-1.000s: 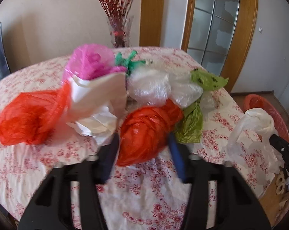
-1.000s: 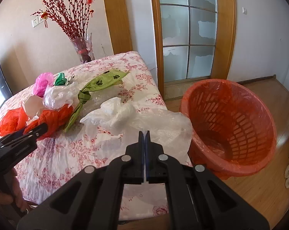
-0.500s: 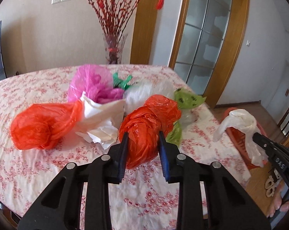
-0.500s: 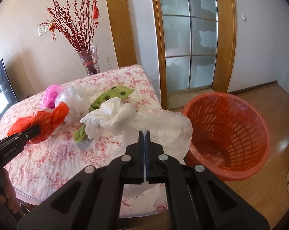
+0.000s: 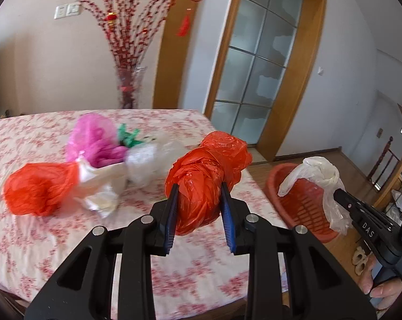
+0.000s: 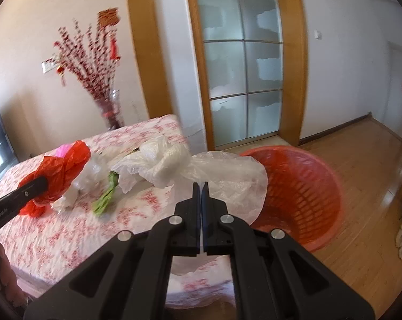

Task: Collect trash
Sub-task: 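Carry the red bag and clear bag over the red wastebasket and release both, then grasp the green paw-print bag with the right gripper while the left grasps the red bag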

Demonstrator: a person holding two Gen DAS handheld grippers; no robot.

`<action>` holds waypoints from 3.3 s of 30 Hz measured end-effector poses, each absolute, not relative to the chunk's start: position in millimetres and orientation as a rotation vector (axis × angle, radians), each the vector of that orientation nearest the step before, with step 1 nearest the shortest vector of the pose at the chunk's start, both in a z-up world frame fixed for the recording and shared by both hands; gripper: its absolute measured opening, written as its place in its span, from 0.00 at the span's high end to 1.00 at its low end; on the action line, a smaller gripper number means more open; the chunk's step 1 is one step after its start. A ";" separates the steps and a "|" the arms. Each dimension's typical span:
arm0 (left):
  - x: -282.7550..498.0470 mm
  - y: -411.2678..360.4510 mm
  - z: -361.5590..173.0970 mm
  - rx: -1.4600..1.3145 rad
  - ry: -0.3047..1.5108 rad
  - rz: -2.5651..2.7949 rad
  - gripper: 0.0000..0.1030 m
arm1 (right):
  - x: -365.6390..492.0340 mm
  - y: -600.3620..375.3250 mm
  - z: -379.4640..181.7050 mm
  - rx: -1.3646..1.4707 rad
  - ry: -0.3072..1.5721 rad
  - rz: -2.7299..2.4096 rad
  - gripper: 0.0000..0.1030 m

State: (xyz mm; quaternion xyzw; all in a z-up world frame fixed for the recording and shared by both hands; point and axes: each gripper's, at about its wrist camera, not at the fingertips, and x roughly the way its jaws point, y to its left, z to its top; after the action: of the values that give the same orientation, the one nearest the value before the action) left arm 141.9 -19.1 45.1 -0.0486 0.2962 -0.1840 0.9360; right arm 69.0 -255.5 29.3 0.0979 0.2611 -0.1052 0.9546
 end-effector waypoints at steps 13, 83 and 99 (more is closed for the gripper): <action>168.8 -126.4 36.5 -0.079 0.640 -0.549 0.71 | 54.2 -342.9 33.7 0.288 0.469 -0.413 0.97; 178.5 -0.1 -10.8 -0.046 0.703 -0.172 0.28 | 130.9 -268.4 -5.6 0.244 0.608 -0.211 0.51; 200.9 169.9 0.4 -0.136 0.638 0.139 0.24 | 233.7 -124.9 -28.1 0.221 0.744 0.076 0.70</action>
State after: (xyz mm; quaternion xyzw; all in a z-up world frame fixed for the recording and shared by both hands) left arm 200.9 169.9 0.4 -0.0666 0.3129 0.0683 0.9450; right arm 233.7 -124.9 -28.1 0.1077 0.3625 0.0373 0.9250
